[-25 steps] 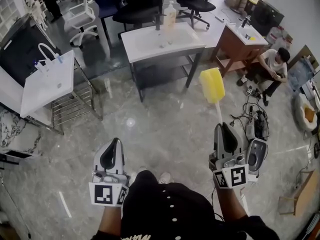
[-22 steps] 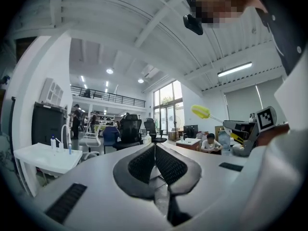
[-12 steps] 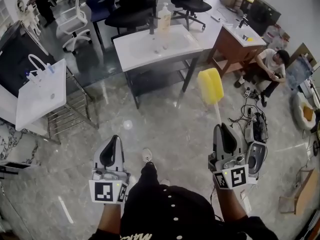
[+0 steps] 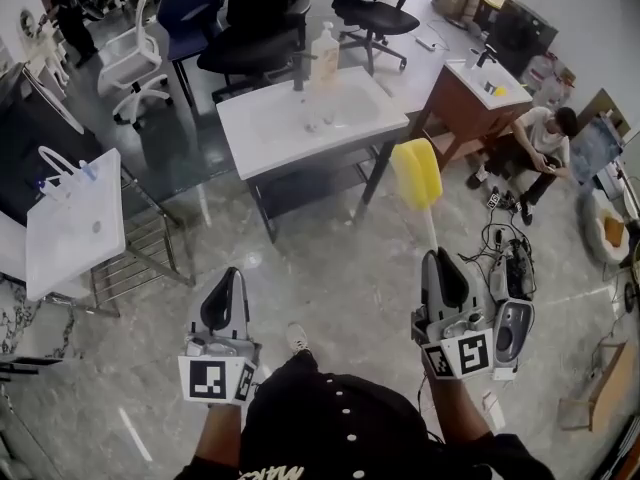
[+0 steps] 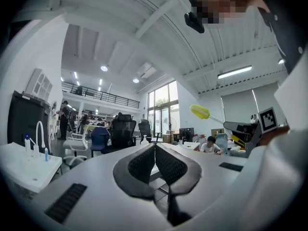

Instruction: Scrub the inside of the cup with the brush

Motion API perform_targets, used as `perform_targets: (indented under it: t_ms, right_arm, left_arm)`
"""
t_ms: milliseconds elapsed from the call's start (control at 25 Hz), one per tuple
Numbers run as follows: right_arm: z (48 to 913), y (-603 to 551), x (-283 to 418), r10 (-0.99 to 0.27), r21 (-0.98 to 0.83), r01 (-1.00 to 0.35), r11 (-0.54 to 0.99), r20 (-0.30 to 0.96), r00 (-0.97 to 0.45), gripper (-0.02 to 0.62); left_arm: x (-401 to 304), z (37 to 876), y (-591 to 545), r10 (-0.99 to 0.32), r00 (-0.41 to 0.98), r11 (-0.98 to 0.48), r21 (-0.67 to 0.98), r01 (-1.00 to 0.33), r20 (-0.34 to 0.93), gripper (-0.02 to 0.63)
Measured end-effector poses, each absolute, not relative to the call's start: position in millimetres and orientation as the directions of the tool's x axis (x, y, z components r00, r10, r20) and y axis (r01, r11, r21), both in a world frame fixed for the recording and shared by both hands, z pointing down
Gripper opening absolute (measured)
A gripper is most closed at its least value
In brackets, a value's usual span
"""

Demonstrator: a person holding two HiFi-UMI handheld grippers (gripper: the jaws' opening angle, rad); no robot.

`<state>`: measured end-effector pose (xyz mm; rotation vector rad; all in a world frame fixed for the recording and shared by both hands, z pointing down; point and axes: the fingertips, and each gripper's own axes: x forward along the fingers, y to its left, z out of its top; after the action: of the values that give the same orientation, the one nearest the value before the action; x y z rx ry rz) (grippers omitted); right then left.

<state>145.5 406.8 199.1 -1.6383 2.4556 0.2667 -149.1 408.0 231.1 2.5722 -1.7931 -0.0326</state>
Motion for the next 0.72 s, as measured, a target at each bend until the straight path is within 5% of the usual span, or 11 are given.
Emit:
perform_targets:
  t_ms: [720]
  right_arm:
    - [206.0, 269.3, 112.0, -0.925, 0.083, -0.951, 0.299, -0.221, -0.311, 0.049]
  left_arm:
    - [-180.1, 236.2, 256.4, -0.902, 0.431, -0.431, -0.024, -0.902, 0.016, 0.026]
